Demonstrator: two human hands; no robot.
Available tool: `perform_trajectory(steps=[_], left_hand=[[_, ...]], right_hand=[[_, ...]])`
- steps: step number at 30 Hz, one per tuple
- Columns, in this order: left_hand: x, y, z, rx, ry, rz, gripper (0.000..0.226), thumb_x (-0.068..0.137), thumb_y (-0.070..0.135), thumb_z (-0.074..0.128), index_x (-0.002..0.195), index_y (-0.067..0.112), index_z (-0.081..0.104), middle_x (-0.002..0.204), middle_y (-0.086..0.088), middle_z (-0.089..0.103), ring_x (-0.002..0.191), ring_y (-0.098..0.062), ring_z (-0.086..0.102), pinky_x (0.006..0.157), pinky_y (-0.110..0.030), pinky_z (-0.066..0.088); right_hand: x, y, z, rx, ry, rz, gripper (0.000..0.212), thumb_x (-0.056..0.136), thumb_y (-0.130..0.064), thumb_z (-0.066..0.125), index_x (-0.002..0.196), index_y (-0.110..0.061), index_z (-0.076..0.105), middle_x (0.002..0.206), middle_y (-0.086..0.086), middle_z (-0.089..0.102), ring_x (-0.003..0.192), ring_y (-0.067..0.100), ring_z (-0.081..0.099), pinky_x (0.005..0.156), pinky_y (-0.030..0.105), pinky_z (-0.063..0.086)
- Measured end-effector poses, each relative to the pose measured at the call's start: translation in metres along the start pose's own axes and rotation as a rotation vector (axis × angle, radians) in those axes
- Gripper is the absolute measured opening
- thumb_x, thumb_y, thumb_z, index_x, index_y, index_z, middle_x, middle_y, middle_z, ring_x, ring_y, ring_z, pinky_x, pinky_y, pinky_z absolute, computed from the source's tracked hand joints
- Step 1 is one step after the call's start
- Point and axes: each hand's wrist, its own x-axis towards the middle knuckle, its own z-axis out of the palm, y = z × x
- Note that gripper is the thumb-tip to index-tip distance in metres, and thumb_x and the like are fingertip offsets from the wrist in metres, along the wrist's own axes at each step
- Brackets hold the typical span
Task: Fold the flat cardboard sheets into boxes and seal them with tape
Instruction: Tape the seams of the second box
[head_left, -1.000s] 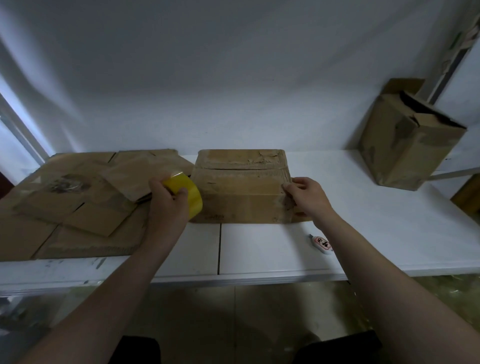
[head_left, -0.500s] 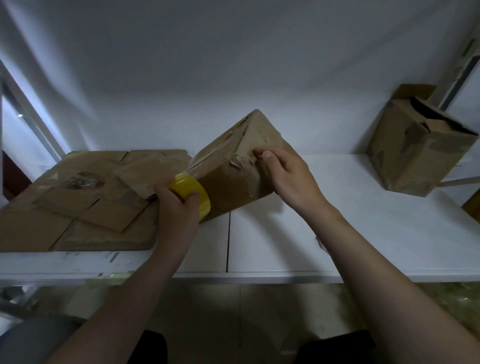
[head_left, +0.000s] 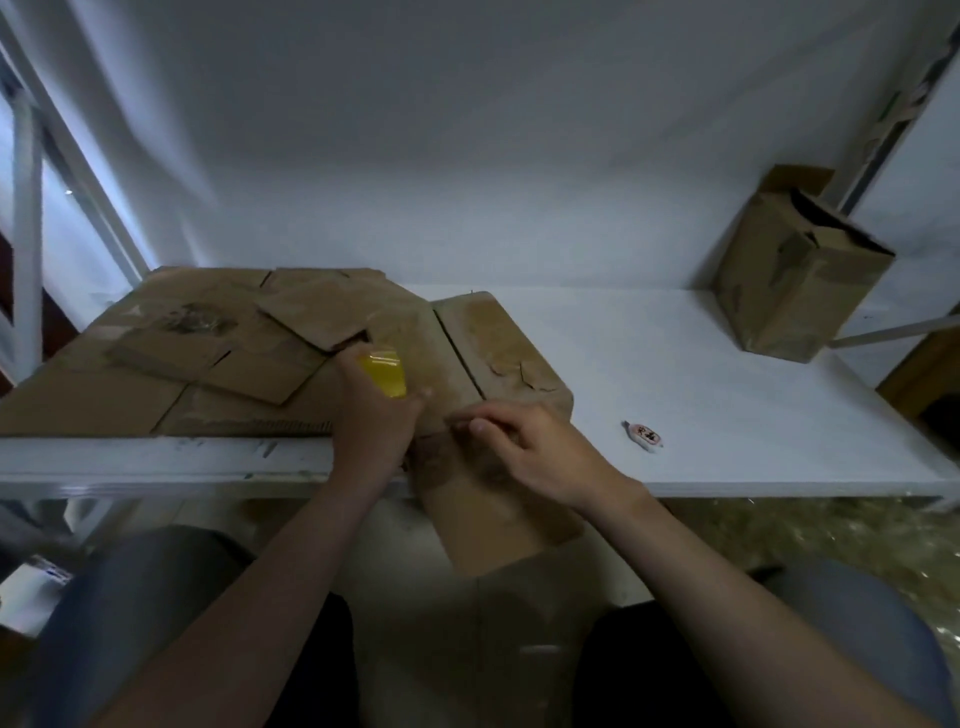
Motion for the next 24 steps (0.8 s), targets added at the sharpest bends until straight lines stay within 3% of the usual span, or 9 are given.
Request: perform_trajectory(steps=[3,5,7,10,12,15,20,24], left_hand=[[-0.001,-0.022,-0.007,0.013,-0.038,-0.056,0.075,0.081,0.023,0.083,0.139,0.018,0.036,0.117,0.004,0.042,0.103,-0.017,0.05,0.08,-0.034,0.045],[0.0,-0.033,-0.011,0.02,-0.068,-0.088,0.081,0.077,0.028,0.086,0.14,0.021,0.035,0.121,0.002,0.043,0.109,-0.023,0.054,0.087,-0.042,0.052],[-0.003,-0.037,-0.013,0.049,-0.109,-0.09,0.085,0.076,0.028,0.087,0.142,0.022,0.034,0.124,0.001,0.041,0.11,-0.023,0.052,0.084,-0.039,0.049],[-0.01,-0.041,-0.013,0.092,-0.154,-0.057,0.092,0.073,0.028,0.09,0.144,0.025,0.031,0.127,0.002,0.042,0.109,-0.022,0.05,0.086,-0.04,0.048],[-0.013,-0.045,-0.011,0.119,-0.148,-0.045,0.092,0.073,0.025,0.09,0.144,0.028,0.031,0.132,0.0,0.045,0.113,-0.025,0.052,0.09,-0.044,0.05],[-0.014,-0.047,-0.008,0.124,-0.114,-0.034,0.086,0.075,0.019,0.087,0.142,0.03,0.034,0.135,-0.001,0.049,0.112,-0.026,0.054,0.083,-0.038,0.046],[0.002,-0.048,-0.015,0.145,-0.069,0.01,0.083,0.077,0.013,0.086,0.144,0.021,0.037,0.136,-0.006,0.048,0.112,-0.025,0.052,0.082,-0.036,0.042],[0.013,-0.035,-0.029,0.093,-0.103,-0.06,0.077,0.084,0.019,0.08,0.145,0.017,0.034,0.127,-0.005,0.046,0.102,-0.021,0.047,0.079,-0.035,0.039]], right_hand=[[-0.003,0.014,0.0,-0.072,0.162,0.011,0.027,0.102,-0.03,0.053,0.123,-0.036,0.07,0.119,-0.02,0.069,0.11,0.001,0.06,0.094,0.032,0.053],[0.002,0.027,-0.004,-0.204,0.255,0.043,0.029,0.099,-0.029,0.055,0.123,-0.038,0.069,0.127,-0.017,0.065,0.117,0.015,0.056,0.099,0.039,0.049],[0.009,0.036,-0.008,-0.317,0.204,0.132,0.034,0.098,-0.032,0.058,0.129,-0.04,0.065,0.144,-0.013,0.054,0.129,0.028,0.045,0.109,0.048,0.04],[0.015,0.045,-0.01,-0.444,0.052,0.256,0.042,0.097,-0.042,0.056,0.139,-0.048,0.054,0.159,-0.016,0.035,0.143,0.031,0.031,0.118,0.056,0.02],[0.015,0.049,-0.01,-0.4,0.03,0.248,0.044,0.098,-0.041,0.058,0.141,-0.045,0.054,0.16,-0.013,0.034,0.138,0.033,0.035,0.118,0.049,0.025],[0.007,0.048,-0.006,-0.398,0.074,0.232,0.042,0.096,-0.039,0.064,0.138,-0.042,0.058,0.156,-0.01,0.038,0.125,0.032,0.038,0.109,0.04,0.034],[-0.008,0.036,0.006,-0.46,0.167,0.246,0.041,0.095,-0.041,0.066,0.136,-0.041,0.062,0.145,-0.008,0.044,0.114,0.031,0.038,0.102,0.039,0.039],[-0.002,0.025,0.017,-0.436,0.208,0.266,0.041,0.097,-0.041,0.065,0.137,-0.038,0.061,0.145,-0.007,0.045,0.117,0.029,0.037,0.101,0.037,0.04]])
